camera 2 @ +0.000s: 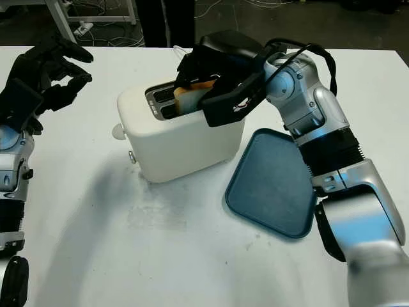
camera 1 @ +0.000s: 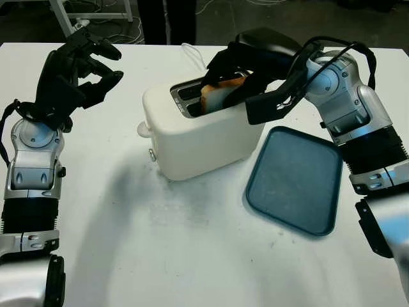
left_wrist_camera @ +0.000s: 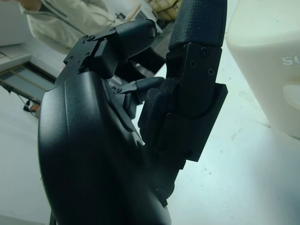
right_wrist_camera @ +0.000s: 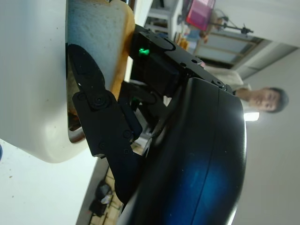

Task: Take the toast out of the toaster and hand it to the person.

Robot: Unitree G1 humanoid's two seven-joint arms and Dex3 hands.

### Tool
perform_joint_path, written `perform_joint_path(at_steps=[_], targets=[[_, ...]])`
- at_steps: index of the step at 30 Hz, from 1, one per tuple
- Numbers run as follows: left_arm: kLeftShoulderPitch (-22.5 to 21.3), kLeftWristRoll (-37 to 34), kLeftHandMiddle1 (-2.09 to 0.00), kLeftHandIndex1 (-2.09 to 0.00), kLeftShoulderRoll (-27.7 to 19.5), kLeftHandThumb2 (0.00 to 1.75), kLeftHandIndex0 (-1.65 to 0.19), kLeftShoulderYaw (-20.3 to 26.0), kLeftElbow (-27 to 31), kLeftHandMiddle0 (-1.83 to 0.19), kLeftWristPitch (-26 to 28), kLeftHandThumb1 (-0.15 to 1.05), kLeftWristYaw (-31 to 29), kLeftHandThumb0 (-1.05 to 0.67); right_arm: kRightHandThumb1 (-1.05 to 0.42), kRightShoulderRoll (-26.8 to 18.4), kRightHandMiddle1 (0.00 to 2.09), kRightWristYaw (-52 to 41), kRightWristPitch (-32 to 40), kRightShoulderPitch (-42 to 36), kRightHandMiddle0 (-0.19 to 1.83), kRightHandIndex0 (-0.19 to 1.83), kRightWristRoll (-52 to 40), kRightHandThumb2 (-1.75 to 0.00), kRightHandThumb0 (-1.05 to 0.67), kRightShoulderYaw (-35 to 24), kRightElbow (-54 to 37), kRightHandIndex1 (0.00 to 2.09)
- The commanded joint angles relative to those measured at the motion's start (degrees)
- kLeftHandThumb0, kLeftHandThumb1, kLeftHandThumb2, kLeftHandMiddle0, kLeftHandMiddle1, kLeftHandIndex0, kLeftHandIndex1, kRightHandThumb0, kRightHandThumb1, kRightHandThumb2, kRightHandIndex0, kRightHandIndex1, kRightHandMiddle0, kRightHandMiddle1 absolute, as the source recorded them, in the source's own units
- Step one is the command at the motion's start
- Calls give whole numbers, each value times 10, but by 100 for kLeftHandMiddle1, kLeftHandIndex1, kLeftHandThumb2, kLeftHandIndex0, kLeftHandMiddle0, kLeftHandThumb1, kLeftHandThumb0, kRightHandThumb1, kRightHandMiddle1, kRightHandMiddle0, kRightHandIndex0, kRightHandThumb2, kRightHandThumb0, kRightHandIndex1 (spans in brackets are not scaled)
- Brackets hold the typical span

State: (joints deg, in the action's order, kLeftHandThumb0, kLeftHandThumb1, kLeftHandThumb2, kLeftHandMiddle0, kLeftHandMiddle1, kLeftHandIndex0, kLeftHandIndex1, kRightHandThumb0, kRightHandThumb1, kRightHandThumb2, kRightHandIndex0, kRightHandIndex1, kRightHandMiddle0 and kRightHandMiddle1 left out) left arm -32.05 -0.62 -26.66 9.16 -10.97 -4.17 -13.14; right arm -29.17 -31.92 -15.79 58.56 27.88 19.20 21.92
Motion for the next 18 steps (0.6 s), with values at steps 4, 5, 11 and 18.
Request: perform_joint_path(at_steps=[4,5,11,18], targets=[[4,1,-148,-137,0,21,-32,0,-1,-31,-5,92,0,-105,-71,-7,37,-8,2,-14,119,103,17,0,-41,12,-5,113],[4,2,-148,-138,-1,21,-32,0,0,-31,-3,92,0,-105,-73,-8,92,-2,0,-15,104,101,24,0,-46,14,-6,143],[3,3,-148,-138,0,22,-32,0,-3,-31,-6,92,1,-105,-87,-21,173,81,-63,-17,86,111,65,-3,-52,19,2,174],[1,5,-149,-138,-1,22,-32,-2,-7,-31,-5,92,0,-105,-92,-15,175,114,-95,9,89,114,49,-16,-42,4,54,175]])
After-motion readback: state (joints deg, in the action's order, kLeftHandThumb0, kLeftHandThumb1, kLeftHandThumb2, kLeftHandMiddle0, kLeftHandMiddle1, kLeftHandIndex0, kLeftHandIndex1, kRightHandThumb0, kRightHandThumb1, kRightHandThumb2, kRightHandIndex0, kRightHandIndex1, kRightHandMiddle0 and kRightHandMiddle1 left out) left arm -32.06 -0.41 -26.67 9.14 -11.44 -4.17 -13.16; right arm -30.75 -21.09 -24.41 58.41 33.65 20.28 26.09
